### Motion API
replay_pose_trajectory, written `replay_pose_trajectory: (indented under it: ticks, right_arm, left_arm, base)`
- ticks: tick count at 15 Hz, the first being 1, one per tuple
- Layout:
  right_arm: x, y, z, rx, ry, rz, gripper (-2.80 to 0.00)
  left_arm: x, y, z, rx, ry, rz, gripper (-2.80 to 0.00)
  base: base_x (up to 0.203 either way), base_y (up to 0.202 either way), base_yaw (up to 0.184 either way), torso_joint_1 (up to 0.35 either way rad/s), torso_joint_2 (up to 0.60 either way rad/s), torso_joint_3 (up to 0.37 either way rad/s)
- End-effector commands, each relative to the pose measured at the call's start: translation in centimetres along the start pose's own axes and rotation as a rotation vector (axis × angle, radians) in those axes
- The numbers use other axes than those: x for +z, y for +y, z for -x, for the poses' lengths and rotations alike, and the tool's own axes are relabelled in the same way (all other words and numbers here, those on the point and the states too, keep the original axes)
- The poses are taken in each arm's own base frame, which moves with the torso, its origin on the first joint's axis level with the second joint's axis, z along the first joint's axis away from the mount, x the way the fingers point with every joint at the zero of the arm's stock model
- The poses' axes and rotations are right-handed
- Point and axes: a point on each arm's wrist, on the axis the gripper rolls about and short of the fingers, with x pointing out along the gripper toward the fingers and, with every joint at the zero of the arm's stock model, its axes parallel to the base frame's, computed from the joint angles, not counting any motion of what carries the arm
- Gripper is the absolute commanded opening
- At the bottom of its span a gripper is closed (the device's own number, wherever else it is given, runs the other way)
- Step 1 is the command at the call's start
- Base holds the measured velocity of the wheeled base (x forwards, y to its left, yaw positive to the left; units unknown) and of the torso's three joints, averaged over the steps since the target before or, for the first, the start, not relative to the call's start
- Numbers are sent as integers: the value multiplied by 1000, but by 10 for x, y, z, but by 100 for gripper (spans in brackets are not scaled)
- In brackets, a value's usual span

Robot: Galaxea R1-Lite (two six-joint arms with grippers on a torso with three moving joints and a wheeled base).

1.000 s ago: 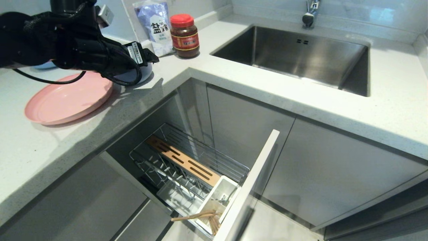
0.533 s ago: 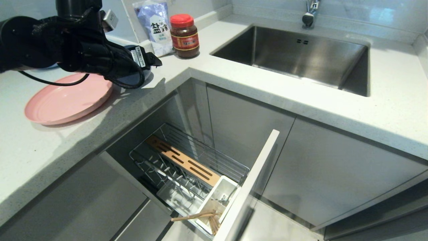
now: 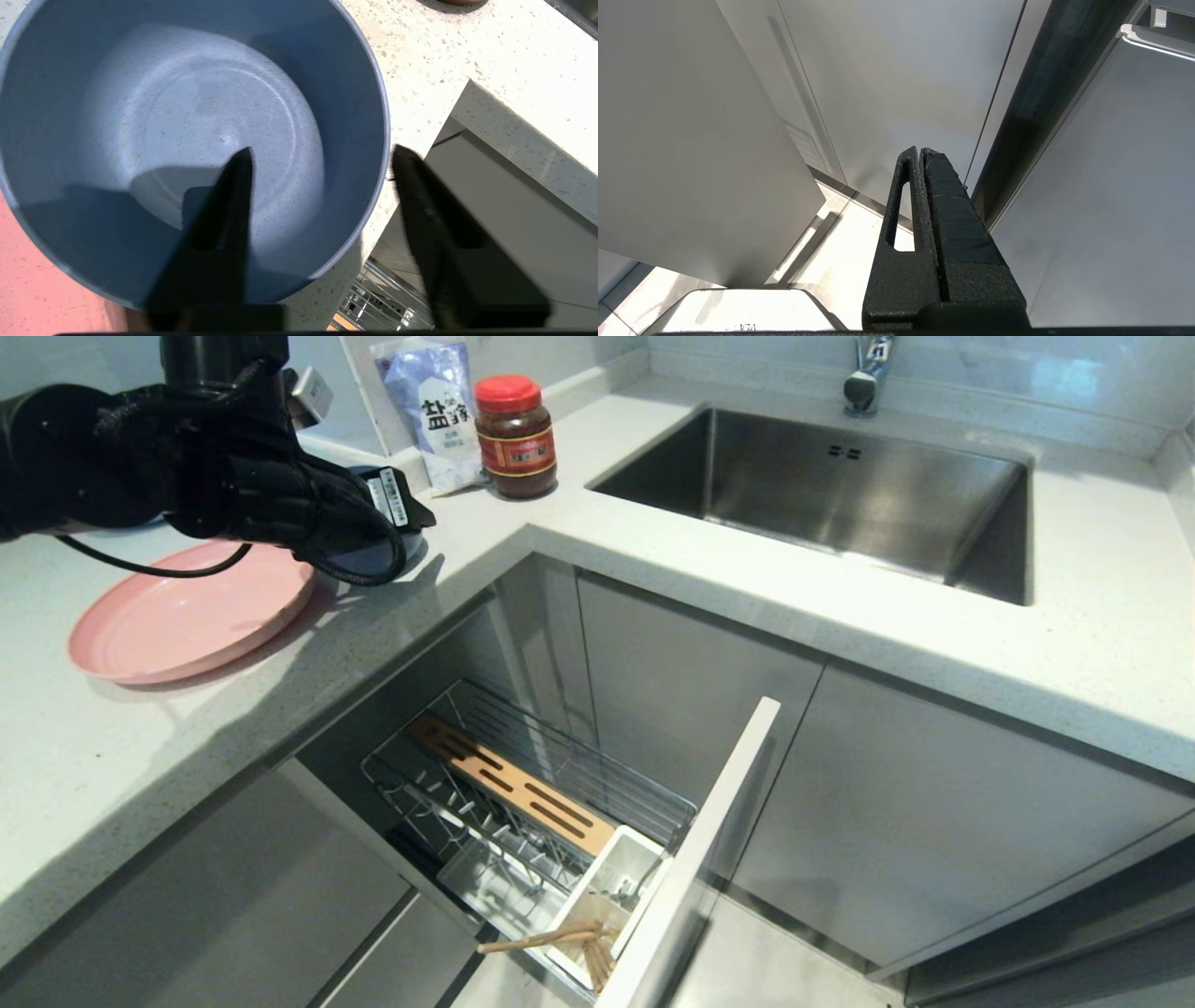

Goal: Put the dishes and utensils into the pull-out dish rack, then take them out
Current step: Pick up the bowl and place it in the cupboard

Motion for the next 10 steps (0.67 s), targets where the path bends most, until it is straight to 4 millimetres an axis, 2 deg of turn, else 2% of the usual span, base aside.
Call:
replay_pose_trajectory:
  ticks: [1, 10]
  right_arm:
    - [0, 0, 0, 1, -3, 0, -280]
    - [-1, 0, 0, 0, -3, 0, -280]
  left_arm:
    - [0, 0, 1, 1, -1, 2, -280]
    - [2, 0, 4, -1, -5, 4, -280]
  base:
    - [0, 0, 0, 0, 0, 0]
    - [0, 0, 0, 0, 0, 0]
